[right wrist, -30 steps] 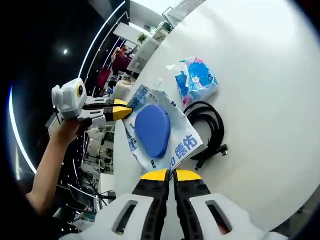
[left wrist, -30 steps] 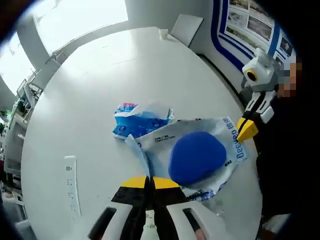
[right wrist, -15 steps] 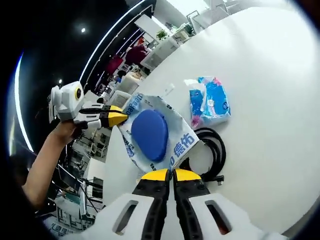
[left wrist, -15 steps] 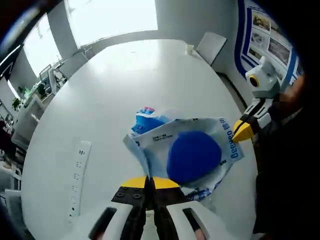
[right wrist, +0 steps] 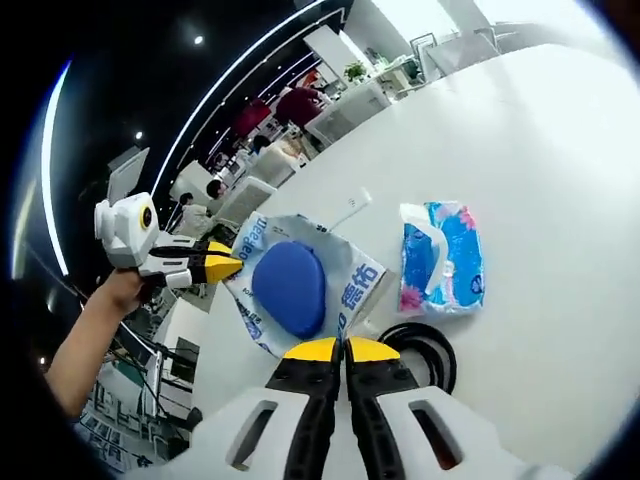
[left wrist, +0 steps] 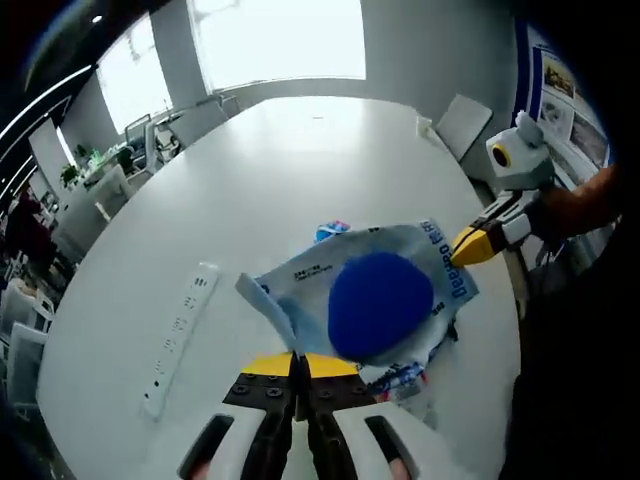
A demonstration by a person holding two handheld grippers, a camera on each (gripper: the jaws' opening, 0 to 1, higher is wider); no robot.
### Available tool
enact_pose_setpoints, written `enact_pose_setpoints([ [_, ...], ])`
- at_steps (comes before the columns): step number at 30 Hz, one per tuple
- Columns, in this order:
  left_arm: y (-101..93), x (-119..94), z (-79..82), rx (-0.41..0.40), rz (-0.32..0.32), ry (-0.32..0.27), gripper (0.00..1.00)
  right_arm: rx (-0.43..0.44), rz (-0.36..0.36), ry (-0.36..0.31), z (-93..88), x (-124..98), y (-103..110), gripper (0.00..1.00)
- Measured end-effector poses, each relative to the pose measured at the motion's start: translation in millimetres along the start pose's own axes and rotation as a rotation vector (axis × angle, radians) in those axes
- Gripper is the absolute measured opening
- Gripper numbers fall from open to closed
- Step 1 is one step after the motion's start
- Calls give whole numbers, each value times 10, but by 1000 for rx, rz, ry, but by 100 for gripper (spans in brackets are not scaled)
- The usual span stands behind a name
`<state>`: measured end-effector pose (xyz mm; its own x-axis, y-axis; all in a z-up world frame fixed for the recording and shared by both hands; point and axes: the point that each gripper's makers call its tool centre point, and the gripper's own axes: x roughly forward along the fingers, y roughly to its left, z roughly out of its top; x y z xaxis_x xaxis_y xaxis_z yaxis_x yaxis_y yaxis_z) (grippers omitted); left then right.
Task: Arrange the tabletop items into an orderly group along one side of the table until the central work area is clear of visible clutter.
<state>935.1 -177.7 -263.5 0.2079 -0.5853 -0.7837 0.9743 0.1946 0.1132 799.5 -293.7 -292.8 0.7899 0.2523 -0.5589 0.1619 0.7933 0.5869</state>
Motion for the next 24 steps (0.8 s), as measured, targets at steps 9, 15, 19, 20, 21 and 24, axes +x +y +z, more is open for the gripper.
enact_pose_setpoints([
  [9,178,-3,-77,-88,58,-31,0,-105,-2,-1,288,187,40,0],
  [15,265,30,-111,-130,83,-48,0,-141,-3,-11,437,306,32,0],
  [19,336,62,-137,-160,94,-65,0,-157,7,-33,509,380,34,0],
  [20,356,69,-141,-171,95,-72,0,-165,6,-42,528,402,34,0],
  [21,367,72,-147,-174,98,-74,0,-164,11,-48,545,423,36,0],
  [24,433,109,-181,-184,113,-73,0,-175,20,-79,623,517,63,0],
])
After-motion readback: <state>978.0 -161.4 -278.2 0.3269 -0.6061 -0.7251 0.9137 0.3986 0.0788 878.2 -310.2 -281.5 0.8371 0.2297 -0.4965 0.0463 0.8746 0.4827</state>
